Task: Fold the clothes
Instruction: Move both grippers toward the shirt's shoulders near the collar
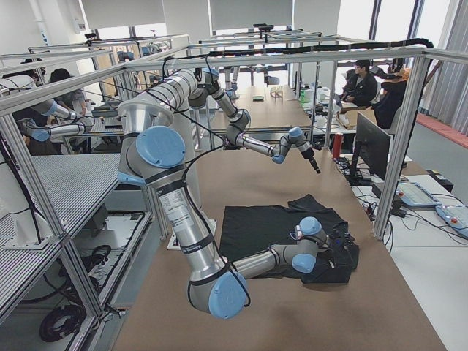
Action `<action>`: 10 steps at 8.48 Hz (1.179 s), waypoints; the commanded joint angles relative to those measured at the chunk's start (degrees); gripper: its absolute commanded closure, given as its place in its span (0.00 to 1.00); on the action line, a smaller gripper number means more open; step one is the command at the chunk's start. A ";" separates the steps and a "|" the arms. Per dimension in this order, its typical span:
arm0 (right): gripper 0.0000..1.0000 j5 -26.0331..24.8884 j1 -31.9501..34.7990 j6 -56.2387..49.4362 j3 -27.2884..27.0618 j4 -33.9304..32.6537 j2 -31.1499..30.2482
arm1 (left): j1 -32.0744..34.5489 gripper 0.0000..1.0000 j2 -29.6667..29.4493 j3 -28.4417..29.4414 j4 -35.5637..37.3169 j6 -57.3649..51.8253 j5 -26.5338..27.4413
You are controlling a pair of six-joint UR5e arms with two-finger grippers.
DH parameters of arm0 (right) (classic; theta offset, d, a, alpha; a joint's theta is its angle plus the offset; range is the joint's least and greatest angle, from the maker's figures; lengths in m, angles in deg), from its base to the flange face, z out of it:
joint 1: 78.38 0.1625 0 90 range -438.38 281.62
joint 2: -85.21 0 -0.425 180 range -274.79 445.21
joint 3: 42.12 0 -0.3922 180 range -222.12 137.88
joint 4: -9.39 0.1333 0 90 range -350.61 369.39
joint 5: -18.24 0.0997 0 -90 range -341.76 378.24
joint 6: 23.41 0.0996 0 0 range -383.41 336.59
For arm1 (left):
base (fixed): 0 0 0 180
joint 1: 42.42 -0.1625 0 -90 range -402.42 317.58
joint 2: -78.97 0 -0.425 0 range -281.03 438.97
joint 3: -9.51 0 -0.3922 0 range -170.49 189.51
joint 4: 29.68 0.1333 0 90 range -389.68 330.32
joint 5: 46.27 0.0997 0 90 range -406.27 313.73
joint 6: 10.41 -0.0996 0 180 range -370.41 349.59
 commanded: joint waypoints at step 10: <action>0.06 -11.80 -7.68 4.69 5.42 -6.50 14.93 | -3.24 0.05 -0.92 1.42 0.07 2.11 5.61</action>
